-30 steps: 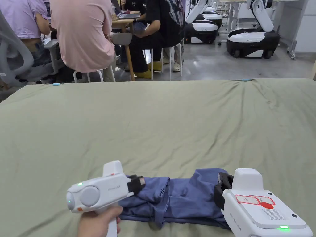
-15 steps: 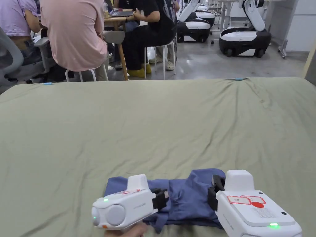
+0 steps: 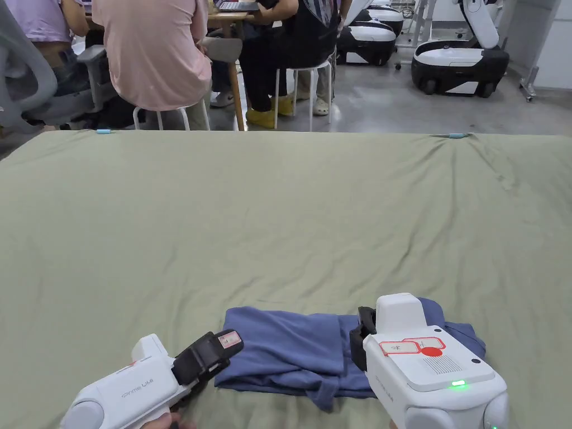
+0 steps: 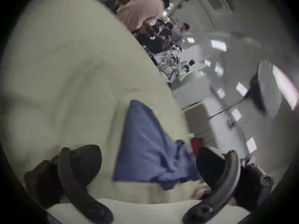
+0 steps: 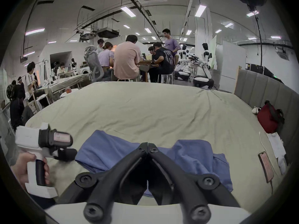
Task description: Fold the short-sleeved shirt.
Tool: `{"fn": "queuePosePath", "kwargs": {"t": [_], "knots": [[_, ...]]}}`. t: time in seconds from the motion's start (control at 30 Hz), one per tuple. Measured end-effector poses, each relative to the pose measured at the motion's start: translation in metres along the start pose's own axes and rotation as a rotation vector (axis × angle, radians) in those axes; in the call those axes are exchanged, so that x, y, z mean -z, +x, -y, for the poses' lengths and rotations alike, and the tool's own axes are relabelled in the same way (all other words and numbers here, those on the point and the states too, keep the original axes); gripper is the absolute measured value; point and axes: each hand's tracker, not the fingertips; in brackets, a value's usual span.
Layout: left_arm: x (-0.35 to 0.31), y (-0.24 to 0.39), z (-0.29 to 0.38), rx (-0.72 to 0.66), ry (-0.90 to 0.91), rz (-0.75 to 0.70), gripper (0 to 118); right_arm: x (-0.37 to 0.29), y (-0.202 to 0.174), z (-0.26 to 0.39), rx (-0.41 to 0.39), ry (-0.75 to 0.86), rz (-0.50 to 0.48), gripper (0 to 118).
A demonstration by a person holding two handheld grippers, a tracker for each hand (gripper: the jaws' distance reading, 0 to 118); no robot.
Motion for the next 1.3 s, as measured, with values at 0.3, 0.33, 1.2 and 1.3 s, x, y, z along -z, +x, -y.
{"fn": "queuePosePath", "kwargs": {"t": [0.3, 0.33, 1.2, 1.3], "knots": [[0.078, 0.002, 0.008, -0.037, -0.059, -0.091, 13, 0.0, 0.014, 0.001, -0.017, -0.028, 0.066, 0], [0.074, 0.002, 0.007, -0.043, -0.04, -0.088, 13, -0.003, 0.015, 0.001, -0.019, -0.028, 0.075, 0], [0.154, 0.186, 0.159, 1.471, -0.067, -0.517, 11, -0.059, 0.107, 0.021, 0.05, -0.006, 0.209, 0], [0.177, 0.17, 0.181, 1.508, -0.126, -0.575, 15, -0.064, 0.119, 0.025, 0.062, -0.017, 0.213, 0]]}}
